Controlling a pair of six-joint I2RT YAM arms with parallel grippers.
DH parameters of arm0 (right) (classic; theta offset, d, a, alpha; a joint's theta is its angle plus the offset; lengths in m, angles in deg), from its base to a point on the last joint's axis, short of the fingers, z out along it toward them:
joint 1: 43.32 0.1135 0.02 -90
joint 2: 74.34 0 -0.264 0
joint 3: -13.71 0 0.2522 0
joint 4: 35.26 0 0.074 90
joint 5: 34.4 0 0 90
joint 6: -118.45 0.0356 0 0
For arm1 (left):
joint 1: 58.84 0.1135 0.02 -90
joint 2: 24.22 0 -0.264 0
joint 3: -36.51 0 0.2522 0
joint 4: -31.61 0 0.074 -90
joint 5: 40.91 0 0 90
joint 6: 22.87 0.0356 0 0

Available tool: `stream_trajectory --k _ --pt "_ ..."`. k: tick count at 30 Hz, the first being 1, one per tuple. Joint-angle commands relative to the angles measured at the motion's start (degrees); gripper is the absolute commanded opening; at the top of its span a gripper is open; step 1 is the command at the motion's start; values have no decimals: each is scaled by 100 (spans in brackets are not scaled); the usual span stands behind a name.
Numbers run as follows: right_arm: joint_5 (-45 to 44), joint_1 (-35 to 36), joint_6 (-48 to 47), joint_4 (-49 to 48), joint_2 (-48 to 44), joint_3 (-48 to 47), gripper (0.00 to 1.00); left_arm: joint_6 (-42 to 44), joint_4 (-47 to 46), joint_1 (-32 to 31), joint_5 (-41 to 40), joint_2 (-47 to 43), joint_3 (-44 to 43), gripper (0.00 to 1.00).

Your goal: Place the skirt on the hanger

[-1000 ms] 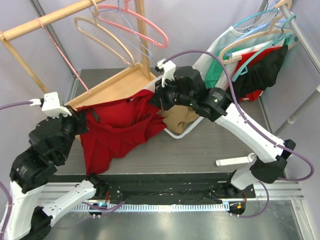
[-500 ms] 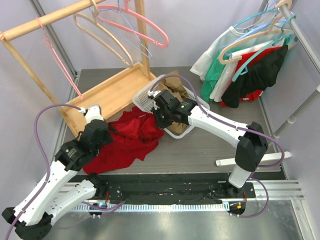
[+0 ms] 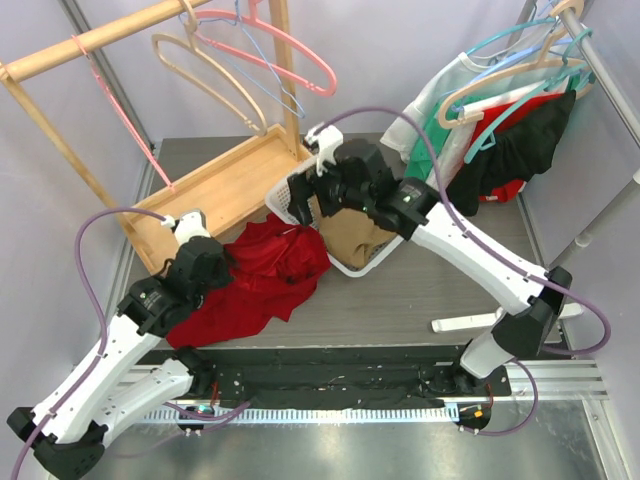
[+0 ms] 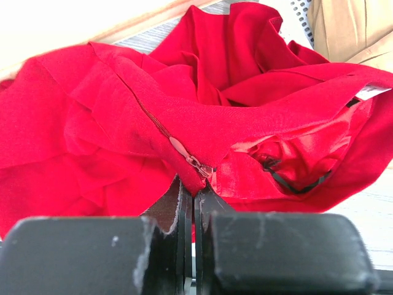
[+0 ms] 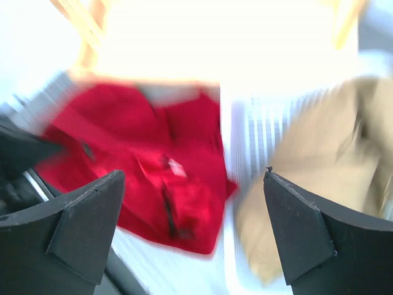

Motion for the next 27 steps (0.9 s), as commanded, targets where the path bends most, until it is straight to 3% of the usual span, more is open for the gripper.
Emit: stream_trajectory --k 1,5,9,12,21,27 --pt "523 1 -550 -453 148 -1394 100 -371 -64 39 91 -22 -75 0" --pt "1127 1 -542 -479 965 -2668 96 -468 -90 30 118 -119 4 0" --pt "1726 106 -392 -734 1878 -3844 81 -485 -135 30 205 -93 57 0" --pt "1771 290 -392 -980 2205 -4322 77 -573 -143 30 319 -23 109 0" --pt "1596 651 -322 -2553 2803 -4349 77 -837 -214 30 548 127 286 0" --pt "1525 888 -331 -3002 3304 -4630 85 -933 -91 30 671 320 198 0"
